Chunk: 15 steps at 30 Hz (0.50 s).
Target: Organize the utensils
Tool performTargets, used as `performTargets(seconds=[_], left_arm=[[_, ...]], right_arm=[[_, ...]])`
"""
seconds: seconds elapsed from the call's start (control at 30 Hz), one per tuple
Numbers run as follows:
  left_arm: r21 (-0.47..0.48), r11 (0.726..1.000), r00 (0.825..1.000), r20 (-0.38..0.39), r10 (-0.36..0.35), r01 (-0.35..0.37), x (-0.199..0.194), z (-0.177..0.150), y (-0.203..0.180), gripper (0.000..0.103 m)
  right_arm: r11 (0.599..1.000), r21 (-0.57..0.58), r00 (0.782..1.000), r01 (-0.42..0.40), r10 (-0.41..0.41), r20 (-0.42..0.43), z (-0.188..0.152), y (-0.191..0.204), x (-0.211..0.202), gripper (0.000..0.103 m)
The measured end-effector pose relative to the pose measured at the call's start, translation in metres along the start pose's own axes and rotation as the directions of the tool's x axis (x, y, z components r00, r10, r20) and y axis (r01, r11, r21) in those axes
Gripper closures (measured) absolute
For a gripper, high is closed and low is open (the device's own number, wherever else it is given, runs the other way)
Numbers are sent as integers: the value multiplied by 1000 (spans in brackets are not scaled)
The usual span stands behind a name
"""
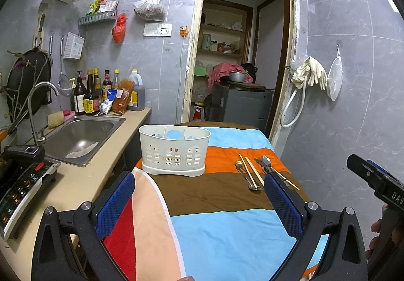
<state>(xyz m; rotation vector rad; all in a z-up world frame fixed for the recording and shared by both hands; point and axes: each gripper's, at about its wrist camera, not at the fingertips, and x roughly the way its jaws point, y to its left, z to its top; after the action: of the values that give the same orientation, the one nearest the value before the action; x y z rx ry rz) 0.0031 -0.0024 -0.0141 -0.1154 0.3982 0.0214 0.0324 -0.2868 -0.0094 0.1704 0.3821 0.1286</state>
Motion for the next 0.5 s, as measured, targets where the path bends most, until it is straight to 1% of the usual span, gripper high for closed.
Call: performTargets(seconds=[0.17,0.3,0.5], left_arm=[[-2,1000,1000,2,0,0,1,1,3,0],[3,1000,1000,15,-6,6,10,6,3,0],[2,1000,999,40,-23,23,26,21,-10,0]], right_arm=[[1000,10,1000,-6,6,4,5,5,2,1],[1000,13,1000,-2,2,11,9,6,2,1],[999,2,998,37,-37,50,26,2,9,1]])
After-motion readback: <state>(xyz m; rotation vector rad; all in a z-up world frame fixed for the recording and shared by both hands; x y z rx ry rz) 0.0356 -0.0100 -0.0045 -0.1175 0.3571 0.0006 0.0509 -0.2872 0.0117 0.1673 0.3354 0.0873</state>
